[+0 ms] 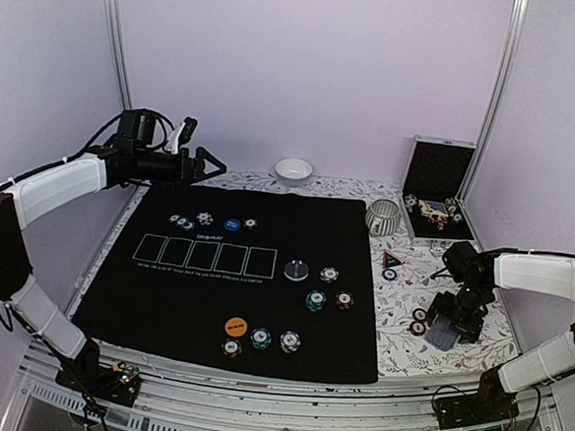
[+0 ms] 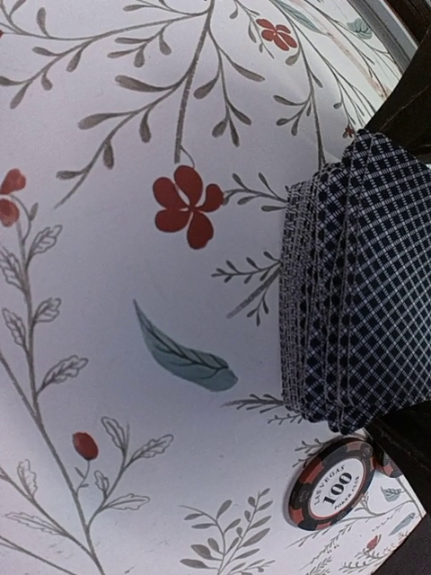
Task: Distribute texas hold em gaming equipment
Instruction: Pick up the poker card from the center of the board.
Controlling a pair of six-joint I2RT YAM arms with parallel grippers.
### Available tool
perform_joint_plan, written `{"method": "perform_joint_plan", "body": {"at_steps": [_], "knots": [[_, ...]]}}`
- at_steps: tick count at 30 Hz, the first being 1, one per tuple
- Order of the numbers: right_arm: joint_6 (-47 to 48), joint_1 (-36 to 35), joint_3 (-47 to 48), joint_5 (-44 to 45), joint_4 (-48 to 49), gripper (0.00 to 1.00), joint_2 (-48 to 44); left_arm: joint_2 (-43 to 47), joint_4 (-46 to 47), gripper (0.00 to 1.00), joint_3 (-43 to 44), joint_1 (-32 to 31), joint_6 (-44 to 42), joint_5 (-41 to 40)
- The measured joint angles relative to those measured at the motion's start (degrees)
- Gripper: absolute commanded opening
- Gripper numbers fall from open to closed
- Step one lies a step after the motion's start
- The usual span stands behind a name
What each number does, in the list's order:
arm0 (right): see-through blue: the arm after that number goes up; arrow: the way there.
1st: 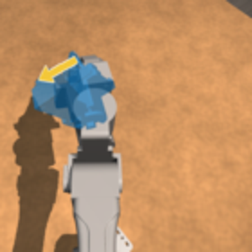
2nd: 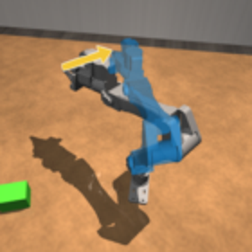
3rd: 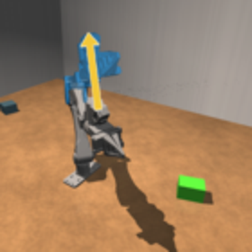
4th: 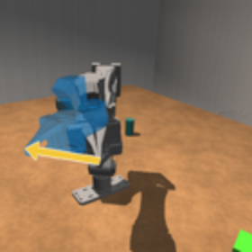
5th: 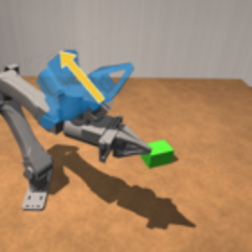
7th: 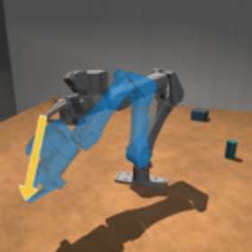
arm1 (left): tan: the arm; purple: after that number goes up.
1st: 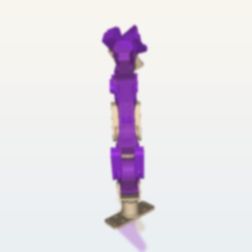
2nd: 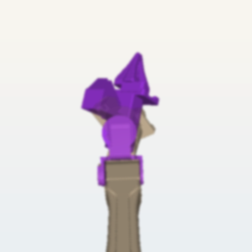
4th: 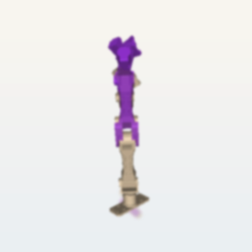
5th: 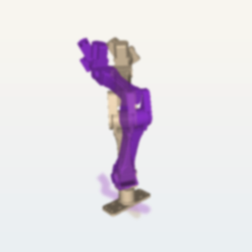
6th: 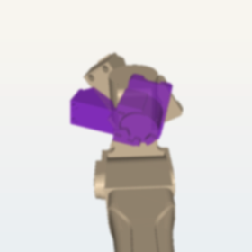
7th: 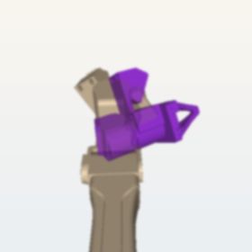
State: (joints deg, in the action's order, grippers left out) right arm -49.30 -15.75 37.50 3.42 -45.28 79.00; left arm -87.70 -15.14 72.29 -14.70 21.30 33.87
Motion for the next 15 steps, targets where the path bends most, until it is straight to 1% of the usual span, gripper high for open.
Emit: {"method": "perform_joint_plan", "body": {"at_steps": [1,3,6,13,15], "knots": [[-0.02,0.00,-0.09,-0.04,-0.02,0.83,-0.13,0.00,0.04,0.97,-0.07,0.13,0.09,0.17],[-0.04,-0.07,-0.33,-0.17,-0.04,0.78,-0.44,0.00,0.22,0.98,-0.09,0.33,0.28,0.44],[0.09,-0.57,-0.76,-0.50,-0.13,0.65,-0.90,0.00,0.83,0.98,-0.09,0.68,0.83,1.11],[-0.15,-1.01,-2.01,-3.08,1.09,0.52,-3.43,0.00,1.16,0.98,-0.11,0.87,1.27,1.75],[-0.04,-1.07,-2.10,-3.69,1.40,0.51,-3.65,0.00,1.16,0.98,-0.11,0.90,1.31,1.79]]}}
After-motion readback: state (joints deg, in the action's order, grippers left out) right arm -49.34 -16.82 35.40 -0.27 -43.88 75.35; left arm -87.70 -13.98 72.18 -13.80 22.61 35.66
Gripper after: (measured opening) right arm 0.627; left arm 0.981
